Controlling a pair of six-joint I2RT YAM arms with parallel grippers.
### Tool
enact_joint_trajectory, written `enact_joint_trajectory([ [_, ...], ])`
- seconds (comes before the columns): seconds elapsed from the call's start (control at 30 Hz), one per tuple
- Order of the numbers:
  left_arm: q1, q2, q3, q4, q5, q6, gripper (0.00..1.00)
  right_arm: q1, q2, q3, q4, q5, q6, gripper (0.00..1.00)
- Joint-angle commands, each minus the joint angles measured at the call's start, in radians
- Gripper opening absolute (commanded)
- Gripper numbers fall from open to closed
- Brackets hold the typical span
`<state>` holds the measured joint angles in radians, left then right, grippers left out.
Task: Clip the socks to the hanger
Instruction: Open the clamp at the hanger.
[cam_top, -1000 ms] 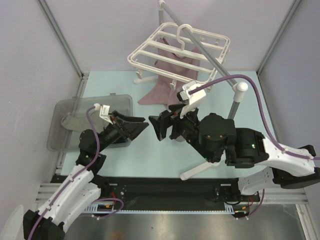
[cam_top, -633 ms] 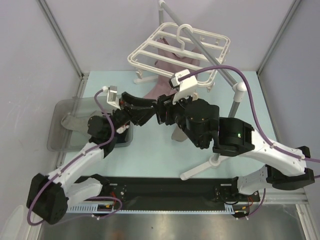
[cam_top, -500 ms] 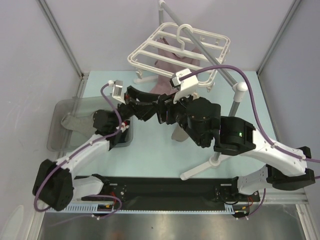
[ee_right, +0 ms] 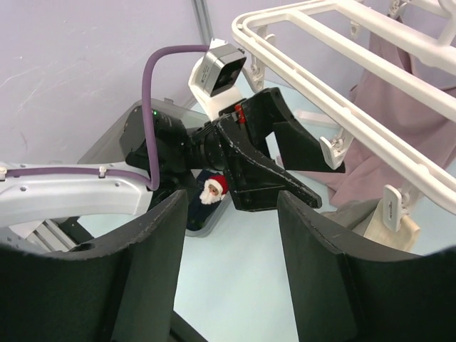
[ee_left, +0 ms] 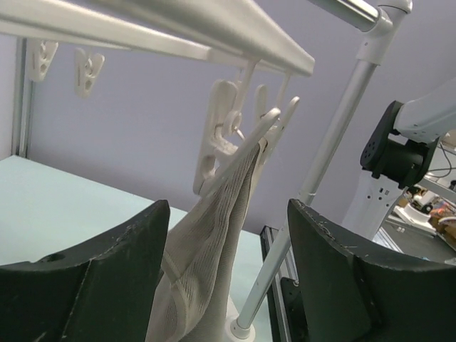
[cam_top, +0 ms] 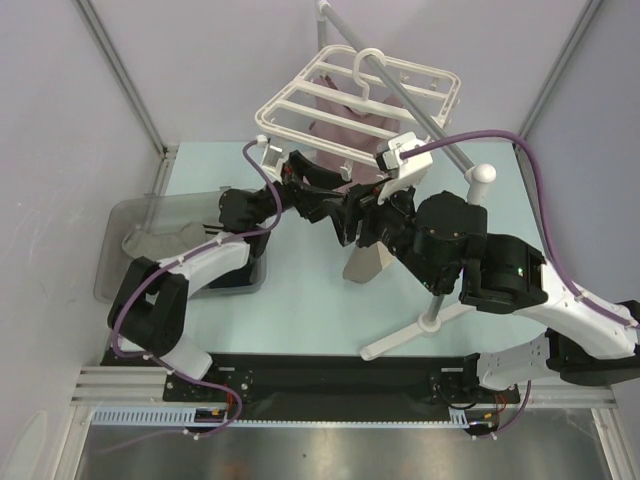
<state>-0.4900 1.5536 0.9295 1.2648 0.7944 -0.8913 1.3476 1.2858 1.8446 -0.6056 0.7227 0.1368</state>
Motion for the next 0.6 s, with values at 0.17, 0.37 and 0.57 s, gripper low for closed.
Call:
enact_joint_trajectory([
  [0.17, -0.013, 0.045, 0.080, 0.291, 0.051, 0.018, 0.73, -0.002, -0.032, -0.024, 0.023, -0.051, -0.013, 0.59],
  [0.37, -0.015, 0.080, 0.123, 0.300, 0.040, 0.008, 0.71, -0.001, -0.020, -0.024, 0.012, -0.034, -0.019, 0.59],
  [0.57, -0.015, 0.102, 0.150, 0.349, 0.040, -0.031, 0.64, -0.004, -0.013, -0.039, 0.007, -0.009, -0.019, 0.59],
])
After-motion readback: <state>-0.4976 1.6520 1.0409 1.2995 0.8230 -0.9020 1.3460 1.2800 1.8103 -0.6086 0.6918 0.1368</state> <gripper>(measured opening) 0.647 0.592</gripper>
